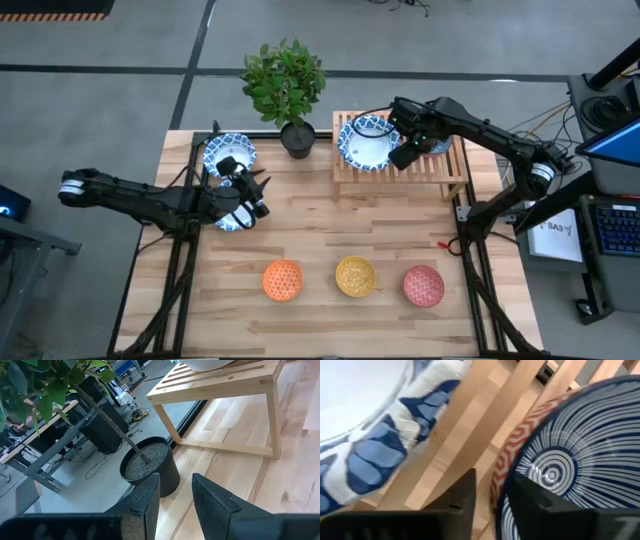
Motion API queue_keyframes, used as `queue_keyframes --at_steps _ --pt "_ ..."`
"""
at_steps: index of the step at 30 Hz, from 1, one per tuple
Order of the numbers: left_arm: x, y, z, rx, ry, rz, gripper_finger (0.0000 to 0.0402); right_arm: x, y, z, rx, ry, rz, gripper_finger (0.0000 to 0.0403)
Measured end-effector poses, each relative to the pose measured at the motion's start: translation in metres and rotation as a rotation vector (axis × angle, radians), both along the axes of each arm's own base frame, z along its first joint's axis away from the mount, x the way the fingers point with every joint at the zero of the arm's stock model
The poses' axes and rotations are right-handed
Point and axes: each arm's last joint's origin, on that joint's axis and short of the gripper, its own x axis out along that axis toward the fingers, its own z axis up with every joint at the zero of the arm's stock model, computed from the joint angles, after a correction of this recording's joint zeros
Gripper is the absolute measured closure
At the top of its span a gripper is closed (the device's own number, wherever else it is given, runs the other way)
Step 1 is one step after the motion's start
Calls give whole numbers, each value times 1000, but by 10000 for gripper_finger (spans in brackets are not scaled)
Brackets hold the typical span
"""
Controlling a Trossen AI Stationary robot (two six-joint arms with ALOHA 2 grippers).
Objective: Place and stack bowls onto a shelf
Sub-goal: Put the blue bowl on the shelf, then stack the white bowl on top of the white bowl on the shelf
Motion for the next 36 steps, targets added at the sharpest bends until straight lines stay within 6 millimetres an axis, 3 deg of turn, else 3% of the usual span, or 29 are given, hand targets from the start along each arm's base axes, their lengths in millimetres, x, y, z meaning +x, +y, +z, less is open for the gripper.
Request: queue_keyframes --at_steps 5,12,25,29,33,36 --pt "0 0 0 0 0 0 304 0 0 0 -1 -8 -28 251" --pt "0 0 -1 0 4 0 304 -2 2 5 -13 -24 -60 241" --pt "0 0 0 0 2 0 304 0 5 50 -129 -184 -56 241" --pt "0 0 0 -2 -1 1 304 7 27 71 -254 -365 28 241" --pt "0 0 0 -3 -2 2 304 5 60 95 -334 -564 148 241" --pt "0 0 0 -13 -13 6 304 5 89 100 -359 -664 251 241"
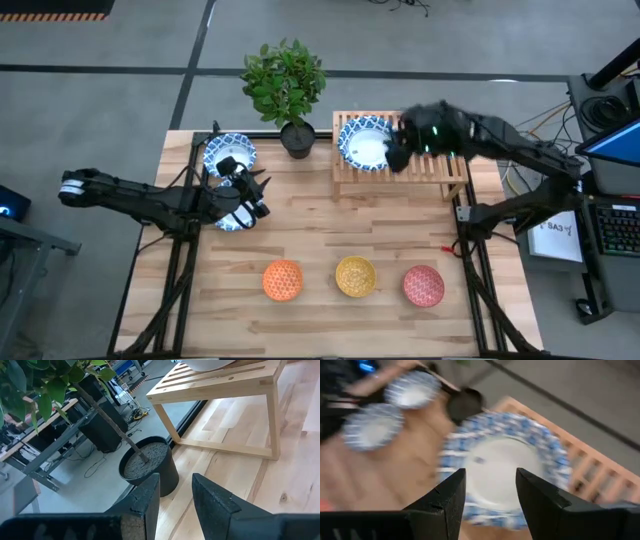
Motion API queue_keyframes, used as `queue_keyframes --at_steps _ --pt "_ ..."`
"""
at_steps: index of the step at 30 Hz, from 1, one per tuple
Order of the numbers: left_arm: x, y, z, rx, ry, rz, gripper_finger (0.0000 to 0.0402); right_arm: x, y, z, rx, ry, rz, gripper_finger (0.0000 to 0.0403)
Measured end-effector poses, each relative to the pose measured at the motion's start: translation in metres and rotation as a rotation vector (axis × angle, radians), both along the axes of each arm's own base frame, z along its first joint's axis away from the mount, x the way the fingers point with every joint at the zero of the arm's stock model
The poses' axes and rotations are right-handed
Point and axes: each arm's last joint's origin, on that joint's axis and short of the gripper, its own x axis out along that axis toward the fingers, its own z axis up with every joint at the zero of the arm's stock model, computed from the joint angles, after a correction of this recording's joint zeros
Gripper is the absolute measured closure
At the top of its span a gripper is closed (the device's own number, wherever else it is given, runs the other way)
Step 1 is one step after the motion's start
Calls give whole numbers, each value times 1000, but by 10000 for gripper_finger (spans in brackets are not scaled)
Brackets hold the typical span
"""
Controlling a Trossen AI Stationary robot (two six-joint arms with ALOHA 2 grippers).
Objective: Place and stack bowls onto a shelf
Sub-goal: Stack the white bowl on top of the white bowl on the shelf
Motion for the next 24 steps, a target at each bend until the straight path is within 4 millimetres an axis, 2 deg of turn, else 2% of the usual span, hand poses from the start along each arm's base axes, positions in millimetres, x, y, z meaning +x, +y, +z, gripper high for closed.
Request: queue_keyframes --at_steps 6,12,17,24 --pt "6 -2 19 -85 -82 -66 304 3 59 -22 -141 -57 125 241" --pt "14 -7 38 -243 -112 -174 304 8 107 -50 -169 -114 289 241" --pt "15 -8 31 -401 -47 -93 304 7 136 -71 -163 -130 410 241" --pt "15 -11 1 -707 159 123 304 2 163 -99 -171 -164 504 241"
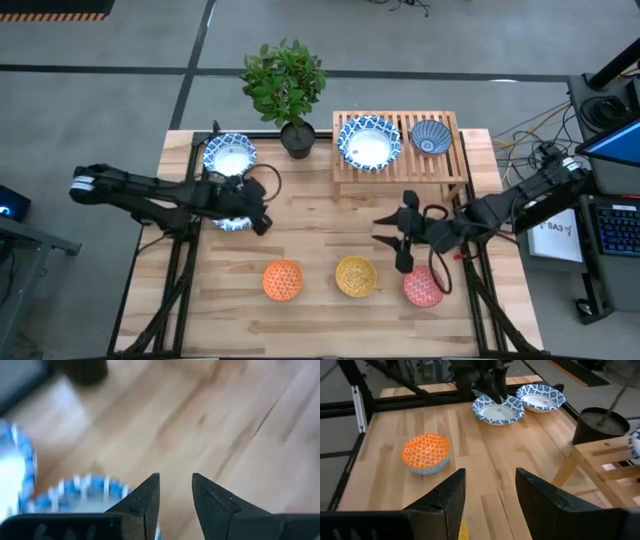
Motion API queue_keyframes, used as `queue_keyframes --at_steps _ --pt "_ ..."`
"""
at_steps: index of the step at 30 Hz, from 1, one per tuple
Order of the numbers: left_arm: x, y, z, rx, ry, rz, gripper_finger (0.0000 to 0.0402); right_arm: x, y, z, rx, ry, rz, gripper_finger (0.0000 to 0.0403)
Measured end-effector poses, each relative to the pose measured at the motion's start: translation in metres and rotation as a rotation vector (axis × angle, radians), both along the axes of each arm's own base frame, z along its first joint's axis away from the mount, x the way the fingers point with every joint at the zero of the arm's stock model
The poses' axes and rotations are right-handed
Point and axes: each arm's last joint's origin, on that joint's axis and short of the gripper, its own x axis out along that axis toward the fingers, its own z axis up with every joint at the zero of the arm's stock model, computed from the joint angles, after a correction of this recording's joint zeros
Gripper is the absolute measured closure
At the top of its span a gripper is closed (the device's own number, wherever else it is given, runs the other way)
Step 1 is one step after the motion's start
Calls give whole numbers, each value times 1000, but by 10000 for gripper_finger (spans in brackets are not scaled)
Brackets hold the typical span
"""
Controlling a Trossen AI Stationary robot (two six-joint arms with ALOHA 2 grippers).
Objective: Place and stack bowls onto a shelf
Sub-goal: Stack the white bowl on top of the white bowl on the shelf
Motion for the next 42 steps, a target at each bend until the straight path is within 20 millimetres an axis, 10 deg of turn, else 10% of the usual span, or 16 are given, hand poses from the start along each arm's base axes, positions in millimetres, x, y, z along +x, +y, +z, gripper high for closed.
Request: queue_keyframes --at_steps 20,29,42 --pt "38 -4 -44 -159 554 117 274 -6 16 -19 -46 -8 89 241" --pt "41 -4 -49 -173 505 155 206 -10 23 -23 -72 3 126 241" --pt "29 -1 -79 -152 475 206 243 -10 23 -23 -76 7 127 241"
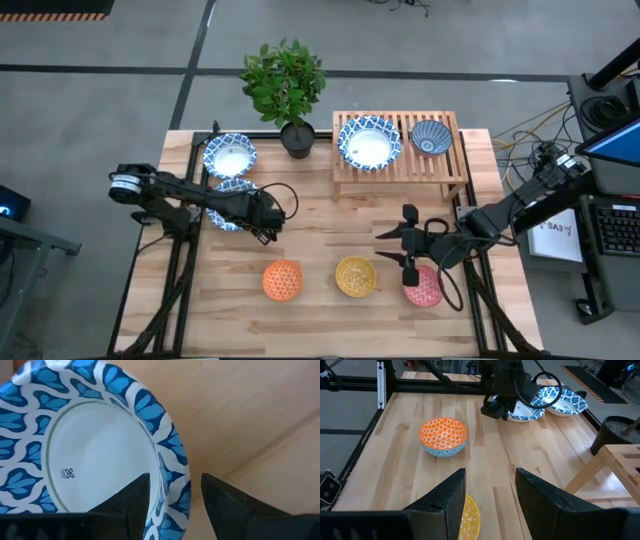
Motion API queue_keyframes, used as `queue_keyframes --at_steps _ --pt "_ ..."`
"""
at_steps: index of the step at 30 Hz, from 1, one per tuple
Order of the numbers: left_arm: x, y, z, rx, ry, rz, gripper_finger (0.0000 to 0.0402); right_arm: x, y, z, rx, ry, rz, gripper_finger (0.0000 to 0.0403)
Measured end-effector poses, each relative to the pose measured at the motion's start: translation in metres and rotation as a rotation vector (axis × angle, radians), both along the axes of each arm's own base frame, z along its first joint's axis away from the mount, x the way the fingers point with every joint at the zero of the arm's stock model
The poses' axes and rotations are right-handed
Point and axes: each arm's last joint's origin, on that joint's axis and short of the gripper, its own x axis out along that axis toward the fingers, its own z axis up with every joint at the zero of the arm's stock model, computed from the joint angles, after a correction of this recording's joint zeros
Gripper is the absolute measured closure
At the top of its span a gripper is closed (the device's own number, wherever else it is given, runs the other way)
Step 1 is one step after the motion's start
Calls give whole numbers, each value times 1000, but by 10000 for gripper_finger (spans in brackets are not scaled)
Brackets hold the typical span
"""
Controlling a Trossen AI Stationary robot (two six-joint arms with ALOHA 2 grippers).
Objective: Place and stack bowls onto a shelf
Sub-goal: Stack the white bowl on top of the white bowl on the shelf
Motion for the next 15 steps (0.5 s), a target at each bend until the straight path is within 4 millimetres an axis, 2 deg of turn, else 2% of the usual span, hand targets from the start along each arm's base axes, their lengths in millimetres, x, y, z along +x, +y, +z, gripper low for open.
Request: queue_keyframes --at_steps 5,13,15 --pt "-3 0 -5 1 8 -1 272 0 0 0 0 0 -1 241" --pt "-2 0 -4 -1 11 -18 382 0 0 0 -9 0 3 246" --pt "-2 0 -2 -19 13 -26 393 0 0 0 -9 1 3 247"
